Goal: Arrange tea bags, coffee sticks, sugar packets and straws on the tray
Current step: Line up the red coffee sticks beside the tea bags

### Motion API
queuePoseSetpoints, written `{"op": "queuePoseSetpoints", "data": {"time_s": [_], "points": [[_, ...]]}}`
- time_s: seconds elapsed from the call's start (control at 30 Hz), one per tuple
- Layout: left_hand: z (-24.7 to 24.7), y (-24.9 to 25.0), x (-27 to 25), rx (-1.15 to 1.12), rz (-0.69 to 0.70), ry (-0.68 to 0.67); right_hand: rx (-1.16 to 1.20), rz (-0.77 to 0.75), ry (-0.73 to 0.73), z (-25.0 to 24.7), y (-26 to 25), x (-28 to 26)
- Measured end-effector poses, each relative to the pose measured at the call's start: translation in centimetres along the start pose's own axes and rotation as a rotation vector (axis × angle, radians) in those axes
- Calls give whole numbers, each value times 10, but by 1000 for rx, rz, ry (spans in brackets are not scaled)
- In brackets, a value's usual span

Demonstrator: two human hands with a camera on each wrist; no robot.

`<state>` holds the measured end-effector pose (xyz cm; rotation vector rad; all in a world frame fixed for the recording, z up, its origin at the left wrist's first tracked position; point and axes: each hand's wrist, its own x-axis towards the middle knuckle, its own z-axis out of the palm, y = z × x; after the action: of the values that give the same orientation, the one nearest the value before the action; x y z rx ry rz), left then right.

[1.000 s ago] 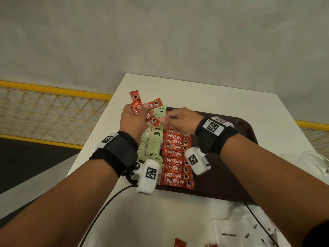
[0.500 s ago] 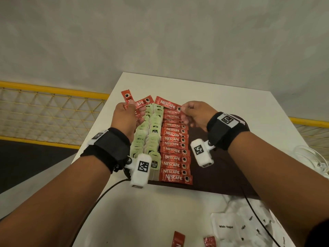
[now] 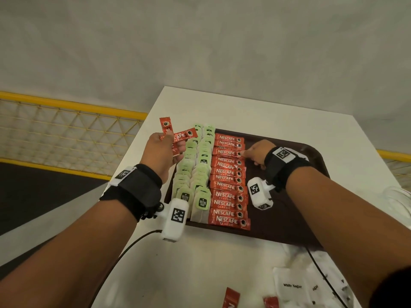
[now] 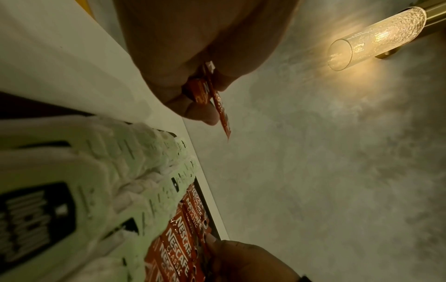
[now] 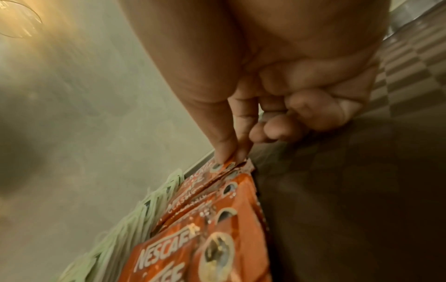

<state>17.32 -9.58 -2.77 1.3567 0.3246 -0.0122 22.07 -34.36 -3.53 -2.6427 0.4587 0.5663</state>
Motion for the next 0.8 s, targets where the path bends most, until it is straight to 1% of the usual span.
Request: {"op": "queuePoseSetpoints", "data": {"time_s": [0.1,0.27,0.3,0.33,0.4,0.43,0.5,0.53,0.57,0.67,0.73,0.8], "points": [[0,-4,-4,30,0,-38,49,40,26,3,0,6],[6,-6,-12,87,3,-76,29,79,29,-1,0,6],[8,-6,-14,96,3,-84,82,56,31,-4,1,6],[10,-6,-15,104,4,-95,182,25,32,-6,0,5],[15,-7,-18,120,4,-122,366,-85,24,-9,-7,-7],[19,-7,-19,131,1,-133,458,-147,-17,-10,-14,-17],[26,-8,-21,152,-7,-152,670,-250,-176,-11,-29,-36],[30,-9,-22,159,-8,-161,738,-278,-244,-12,-33,-42],[33,-9,-23,165,-8,-169,760,-295,-280,-13,-35,-45],[38,-10,-24,185,-22,-200,729,-281,-258,-16,-31,-46],[35,-10,-25,184,-54,-213,768,-237,-268,-21,-22,-45],[30,-8,-26,157,-84,-209,841,-177,-244,-25,-9,-41]]}}
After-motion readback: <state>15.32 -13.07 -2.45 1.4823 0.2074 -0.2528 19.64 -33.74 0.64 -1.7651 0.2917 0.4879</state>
